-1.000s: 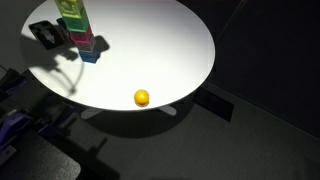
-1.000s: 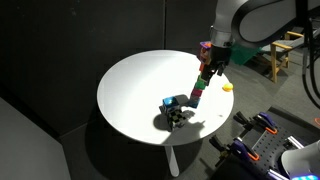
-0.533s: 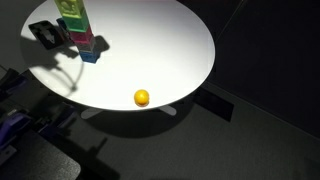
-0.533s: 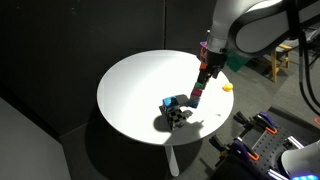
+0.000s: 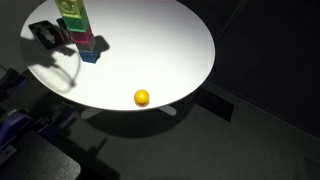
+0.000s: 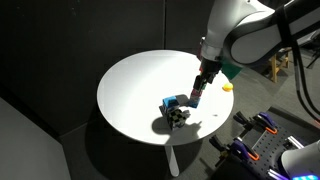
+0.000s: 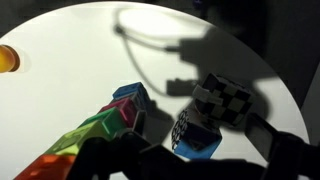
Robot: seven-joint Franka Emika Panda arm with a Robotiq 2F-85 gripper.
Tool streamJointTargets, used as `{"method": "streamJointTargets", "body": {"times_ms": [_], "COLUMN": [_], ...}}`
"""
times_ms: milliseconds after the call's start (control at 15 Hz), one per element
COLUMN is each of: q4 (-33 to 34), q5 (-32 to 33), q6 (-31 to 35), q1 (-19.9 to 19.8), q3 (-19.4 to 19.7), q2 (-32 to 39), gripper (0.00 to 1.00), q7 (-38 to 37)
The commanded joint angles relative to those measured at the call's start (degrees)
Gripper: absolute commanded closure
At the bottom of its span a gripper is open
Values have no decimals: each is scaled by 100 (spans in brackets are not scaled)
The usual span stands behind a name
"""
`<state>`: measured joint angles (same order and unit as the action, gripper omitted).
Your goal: Pick up the block with the number one on it and put it on the block with the number four on it
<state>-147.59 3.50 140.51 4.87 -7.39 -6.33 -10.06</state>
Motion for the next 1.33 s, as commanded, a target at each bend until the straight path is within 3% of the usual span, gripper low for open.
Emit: {"method": "streamJointTargets", "body": {"times_ms": [0, 400, 1000, 1067, 1267], "q4": [10, 192, 790, 614, 644], "q5": [5, 67, 461, 231, 241], "q6": [342, 982, 1144, 1133, 1133], "q1": [77, 202, 695, 628, 677], "q3": [-14, -40, 263, 194, 224], "q2": [241, 907, 1853, 1699, 1777], "gripper": [0, 0, 0, 0, 0], "q7": [43, -466, -2083, -1701, -1743]}}
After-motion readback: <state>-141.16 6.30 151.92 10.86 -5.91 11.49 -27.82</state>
